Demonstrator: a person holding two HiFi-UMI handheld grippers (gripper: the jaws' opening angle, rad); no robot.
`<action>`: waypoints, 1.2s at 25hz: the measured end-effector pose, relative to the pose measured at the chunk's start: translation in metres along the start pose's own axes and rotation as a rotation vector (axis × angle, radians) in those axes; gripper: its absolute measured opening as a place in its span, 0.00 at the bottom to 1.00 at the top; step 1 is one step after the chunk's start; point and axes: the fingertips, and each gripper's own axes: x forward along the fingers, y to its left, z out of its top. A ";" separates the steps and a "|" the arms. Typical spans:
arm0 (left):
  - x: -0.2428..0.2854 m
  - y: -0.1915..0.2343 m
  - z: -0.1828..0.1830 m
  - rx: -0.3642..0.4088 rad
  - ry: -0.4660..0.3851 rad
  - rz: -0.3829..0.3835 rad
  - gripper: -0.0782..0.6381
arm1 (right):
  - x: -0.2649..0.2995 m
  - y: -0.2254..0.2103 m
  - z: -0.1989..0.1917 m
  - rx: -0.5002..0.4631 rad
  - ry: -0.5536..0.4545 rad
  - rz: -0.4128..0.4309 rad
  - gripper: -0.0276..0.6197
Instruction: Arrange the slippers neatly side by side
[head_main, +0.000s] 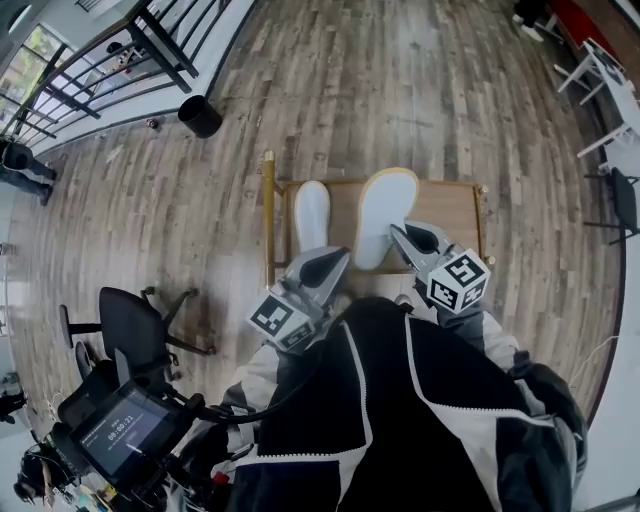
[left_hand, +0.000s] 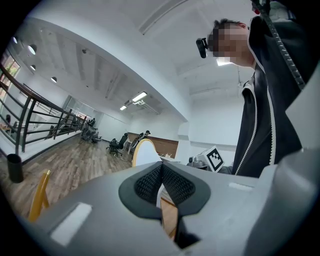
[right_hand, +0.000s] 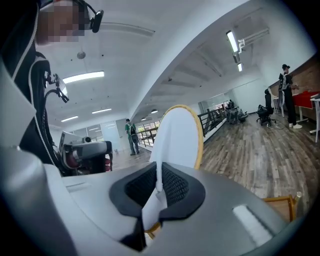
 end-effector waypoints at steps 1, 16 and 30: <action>-0.002 0.000 0.000 0.000 0.000 0.005 0.14 | 0.009 -0.002 -0.006 -0.005 0.019 0.004 0.09; -0.028 0.019 -0.010 0.011 0.010 0.068 0.14 | 0.131 -0.051 -0.155 0.116 0.413 -0.043 0.09; -0.041 0.028 -0.022 -0.004 0.038 0.116 0.14 | 0.156 -0.087 -0.228 0.060 0.672 -0.100 0.32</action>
